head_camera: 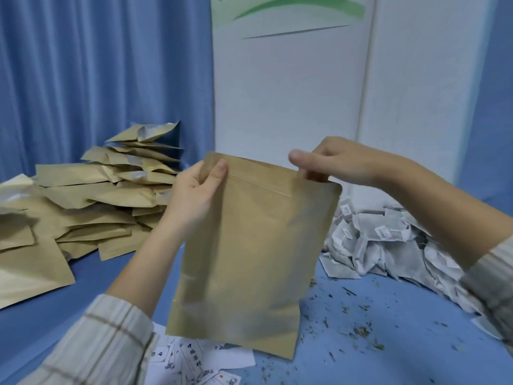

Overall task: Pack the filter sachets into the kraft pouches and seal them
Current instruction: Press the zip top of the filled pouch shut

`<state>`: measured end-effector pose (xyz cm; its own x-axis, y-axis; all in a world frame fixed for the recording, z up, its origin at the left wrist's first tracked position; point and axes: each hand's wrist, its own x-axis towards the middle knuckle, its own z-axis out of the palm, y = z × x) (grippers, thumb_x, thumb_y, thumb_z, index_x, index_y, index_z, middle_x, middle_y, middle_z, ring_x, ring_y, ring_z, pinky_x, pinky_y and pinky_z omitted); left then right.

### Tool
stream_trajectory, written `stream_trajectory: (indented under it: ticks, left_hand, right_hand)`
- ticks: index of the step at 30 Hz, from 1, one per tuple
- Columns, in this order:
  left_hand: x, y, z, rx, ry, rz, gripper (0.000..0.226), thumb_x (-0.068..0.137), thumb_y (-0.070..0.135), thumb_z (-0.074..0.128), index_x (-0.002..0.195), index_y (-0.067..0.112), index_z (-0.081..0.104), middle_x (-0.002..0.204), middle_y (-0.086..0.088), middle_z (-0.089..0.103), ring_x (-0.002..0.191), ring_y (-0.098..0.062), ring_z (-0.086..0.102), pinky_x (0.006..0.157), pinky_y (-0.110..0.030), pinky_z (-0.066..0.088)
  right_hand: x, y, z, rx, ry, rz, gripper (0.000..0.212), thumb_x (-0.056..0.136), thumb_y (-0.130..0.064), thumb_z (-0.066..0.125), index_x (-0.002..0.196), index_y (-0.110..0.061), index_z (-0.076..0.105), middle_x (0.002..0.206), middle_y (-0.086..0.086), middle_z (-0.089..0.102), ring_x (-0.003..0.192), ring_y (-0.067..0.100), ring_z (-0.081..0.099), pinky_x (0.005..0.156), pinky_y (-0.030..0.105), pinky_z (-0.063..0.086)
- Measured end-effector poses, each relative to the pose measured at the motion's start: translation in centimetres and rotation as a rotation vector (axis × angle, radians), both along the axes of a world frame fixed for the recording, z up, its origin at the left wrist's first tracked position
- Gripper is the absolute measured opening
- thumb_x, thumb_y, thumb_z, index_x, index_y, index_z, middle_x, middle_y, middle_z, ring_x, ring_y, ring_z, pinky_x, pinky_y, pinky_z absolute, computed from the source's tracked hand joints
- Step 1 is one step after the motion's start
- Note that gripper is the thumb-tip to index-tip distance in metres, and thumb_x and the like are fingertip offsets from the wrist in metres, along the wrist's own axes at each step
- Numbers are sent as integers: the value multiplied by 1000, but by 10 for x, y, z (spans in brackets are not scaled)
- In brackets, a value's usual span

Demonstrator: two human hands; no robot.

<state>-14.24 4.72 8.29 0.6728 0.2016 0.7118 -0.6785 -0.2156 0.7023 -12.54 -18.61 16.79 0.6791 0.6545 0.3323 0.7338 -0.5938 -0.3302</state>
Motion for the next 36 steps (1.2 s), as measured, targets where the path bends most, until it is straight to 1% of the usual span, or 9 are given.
stream_trajectory:
  ticks: [6, 10, 14, 17, 20, 23, 28, 33, 36]
  left_hand:
    - [5, 9, -5, -187, 72, -36, 19, 94, 34, 53, 85, 21, 64, 69, 13, 71, 62, 1, 66, 50, -13, 48]
    - [8, 6, -12, -228, 127, -6, 26, 91, 36, 58, 72, 21, 66, 63, 8, 70, 57, -3, 66, 47, -14, 46]
    - [13, 2, -21, -276, 163, 38, 37, 88, 31, 65, 52, 19, 66, 55, 5, 63, 52, -8, 59, 51, -18, 46]
    - [19, -2, -30, -325, 179, 84, 33, 86, 31, 66, 76, -1, 62, 70, -12, 58, 68, -21, 54, 65, -31, 43]
    - [23, -8, -40, -295, 174, 151, 43, 87, 32, 66, 48, 20, 51, 56, -1, 46, 62, -17, 42, 63, -31, 33]
    - [25, -18, -45, -239, 149, 192, 43, 85, 35, 68, 55, 9, 51, 54, 5, 41, 57, -12, 37, 59, -30, 30]
    - [26, -23, -48, -217, 133, 124, 33, 85, 38, 65, 65, 12, 58, 56, 14, 51, 55, -5, 45, 55, -21, 37]
    - [26, -16, -51, -282, 117, 55, 26, 87, 27, 66, 85, 0, 63, 70, -5, 62, 69, -16, 53, 69, -32, 40]
    - [30, -16, -51, -275, 89, 138, 25, 86, 26, 68, 73, 6, 59, 54, 6, 50, 57, -10, 40, 61, -29, 33]
  right_hand:
    - [20, -15, -22, 214, -126, 1, 35, 60, -58, 67, 68, -24, 68, 94, -15, 61, 88, 3, 52, 76, 18, 38]
    - [38, -17, -40, 431, 2, -67, 30, 61, -49, 77, 60, -22, 64, 55, -16, 50, 56, -1, 44, 51, 11, 31]
    - [53, -12, -56, 494, -75, -133, 21, 62, -39, 82, 62, -26, 65, 52, -20, 54, 56, -4, 46, 49, 7, 33]
    - [60, -8, -65, 495, -86, -160, 29, 63, -37, 83, 86, -31, 65, 68, -15, 60, 69, 3, 53, 56, 5, 37]
    - [62, -5, -61, 305, -81, -194, 69, 69, -37, 80, 128, -42, 45, 82, -8, 63, 82, 6, 57, 67, 8, 39]
    - [58, 17, -53, 131, -101, -126, 38, 71, -47, 74, 107, -40, 65, 95, -21, 66, 94, -3, 58, 77, 11, 39]
    - [58, 49, -47, 73, -67, -35, 16, 74, -35, 76, 67, -34, 62, 53, -25, 57, 56, -12, 52, 51, 3, 35]
    - [64, 53, -53, -22, -187, -37, 15, 83, -36, 66, 86, -21, 68, 62, -15, 51, 61, -2, 48, 53, 11, 34]
    - [61, 58, -51, -19, -150, -9, 16, 84, -36, 65, 86, -20, 68, 61, -15, 51, 58, -1, 47, 52, 8, 35]
